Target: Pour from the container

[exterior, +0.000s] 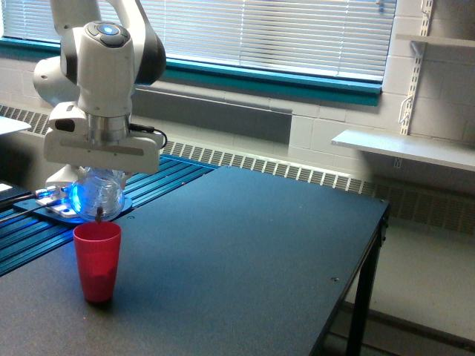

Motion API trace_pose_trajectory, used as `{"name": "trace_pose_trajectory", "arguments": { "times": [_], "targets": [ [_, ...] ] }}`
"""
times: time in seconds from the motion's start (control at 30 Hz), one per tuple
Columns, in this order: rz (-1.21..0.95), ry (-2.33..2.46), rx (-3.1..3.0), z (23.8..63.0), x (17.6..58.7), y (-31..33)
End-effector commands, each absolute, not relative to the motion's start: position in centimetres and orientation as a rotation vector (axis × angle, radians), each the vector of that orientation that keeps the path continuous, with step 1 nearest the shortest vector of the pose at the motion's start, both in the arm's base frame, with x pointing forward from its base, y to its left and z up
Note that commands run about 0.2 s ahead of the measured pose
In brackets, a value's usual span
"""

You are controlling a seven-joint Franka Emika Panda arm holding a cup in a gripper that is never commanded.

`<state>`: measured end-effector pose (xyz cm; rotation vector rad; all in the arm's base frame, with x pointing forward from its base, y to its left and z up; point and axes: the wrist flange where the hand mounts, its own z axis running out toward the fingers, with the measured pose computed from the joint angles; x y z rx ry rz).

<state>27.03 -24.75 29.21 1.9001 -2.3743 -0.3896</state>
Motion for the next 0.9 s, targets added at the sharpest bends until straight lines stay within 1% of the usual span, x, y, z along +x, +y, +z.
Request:
{"name": "trace_pose_trajectory", "arguments": {
  "times": [0.03,0.33,0.53,0.9],
  "targets": [
    [-0.391,-2.374,1.885,29.5,27.2,-24.7],
    [-0.352,-2.393,1.901,30.0,27.5,-24.8],
    [-0.262,-2.423,1.953,30.8,28.1,-24.8],
    [-0.169,-2.449,1.998,32.1,27.9,-24.3]
  ]
}}
